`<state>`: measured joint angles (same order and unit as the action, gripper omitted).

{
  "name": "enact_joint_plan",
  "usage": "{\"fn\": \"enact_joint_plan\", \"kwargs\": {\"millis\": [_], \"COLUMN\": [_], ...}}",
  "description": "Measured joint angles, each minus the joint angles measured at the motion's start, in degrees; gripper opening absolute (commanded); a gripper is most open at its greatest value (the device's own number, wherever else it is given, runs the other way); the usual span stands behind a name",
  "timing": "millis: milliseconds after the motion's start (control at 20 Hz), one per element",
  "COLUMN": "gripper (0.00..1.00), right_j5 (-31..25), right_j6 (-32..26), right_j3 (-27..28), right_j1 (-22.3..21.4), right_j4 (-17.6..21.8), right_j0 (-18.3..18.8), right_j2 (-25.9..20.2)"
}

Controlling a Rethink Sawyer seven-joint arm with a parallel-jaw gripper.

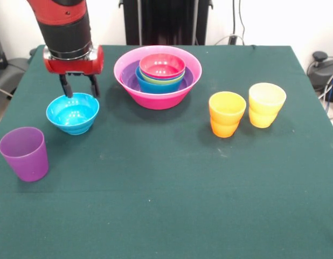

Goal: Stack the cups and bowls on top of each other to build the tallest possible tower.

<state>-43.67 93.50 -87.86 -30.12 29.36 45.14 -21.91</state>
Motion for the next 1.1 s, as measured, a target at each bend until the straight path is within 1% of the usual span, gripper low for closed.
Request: {"fn": "enact_joint_plan", "kwargs": {"millis": [350,1100], "gripper": [1.0,1.0], "right_j5": [0.0,0.0], "right_j6": [0.0,0.0], "right_j3": [1.0,1.5], "right_j1": [1.5,3.0], "right_j4": [0.0,0.0], "right_j0": [-0.7,-2.0], "right_j2": [0.0,0.1]}}
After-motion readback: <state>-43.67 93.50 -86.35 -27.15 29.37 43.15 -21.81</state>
